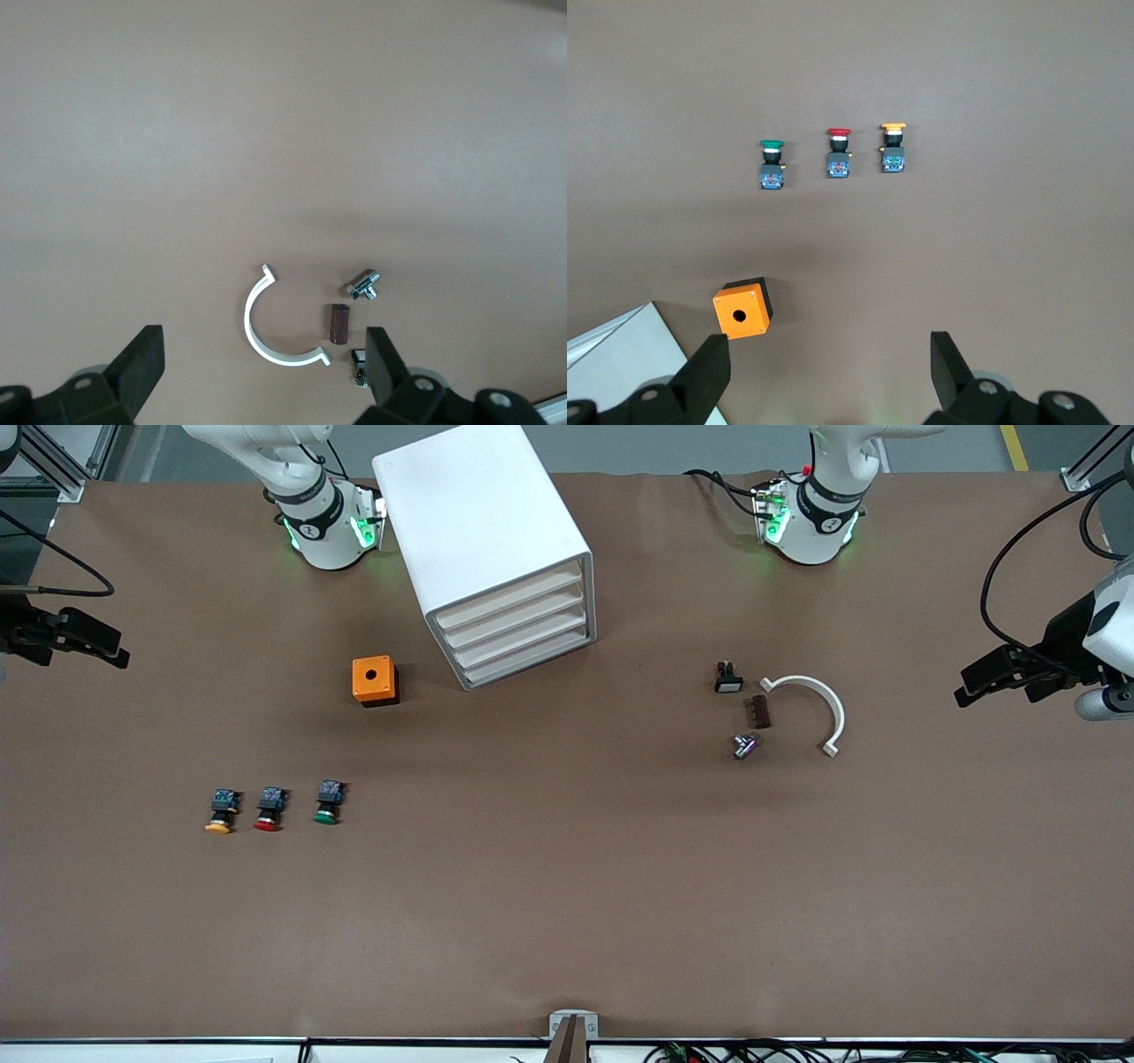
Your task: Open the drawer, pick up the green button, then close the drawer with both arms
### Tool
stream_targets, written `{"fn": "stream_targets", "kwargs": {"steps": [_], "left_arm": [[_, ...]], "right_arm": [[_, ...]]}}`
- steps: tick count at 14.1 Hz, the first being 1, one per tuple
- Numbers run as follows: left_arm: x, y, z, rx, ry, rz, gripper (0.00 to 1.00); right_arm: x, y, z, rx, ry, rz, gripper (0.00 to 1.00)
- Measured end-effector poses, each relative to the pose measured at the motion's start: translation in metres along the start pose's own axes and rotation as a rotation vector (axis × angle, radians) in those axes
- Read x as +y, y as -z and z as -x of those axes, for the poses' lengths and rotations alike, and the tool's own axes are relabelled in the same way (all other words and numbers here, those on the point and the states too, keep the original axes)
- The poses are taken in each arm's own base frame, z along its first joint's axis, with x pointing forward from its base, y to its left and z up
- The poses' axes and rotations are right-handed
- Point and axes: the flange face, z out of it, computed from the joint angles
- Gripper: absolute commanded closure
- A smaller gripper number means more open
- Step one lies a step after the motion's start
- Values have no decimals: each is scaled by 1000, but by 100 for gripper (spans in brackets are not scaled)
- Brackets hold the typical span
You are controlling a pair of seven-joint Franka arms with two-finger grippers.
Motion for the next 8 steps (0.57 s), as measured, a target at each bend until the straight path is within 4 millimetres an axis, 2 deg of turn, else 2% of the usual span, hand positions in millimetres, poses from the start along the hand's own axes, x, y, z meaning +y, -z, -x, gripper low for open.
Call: {"fn": "stream_targets", "kwargs": {"steps": [3, 8], "left_arm": [[2, 15, 2, 23, -3, 3, 0], [2, 31, 20, -20, -10, -12, 0]], "right_arm": [[9, 6, 6, -1, -17, -8, 0], [3, 24, 23, 9, -2, -11, 0]]}}
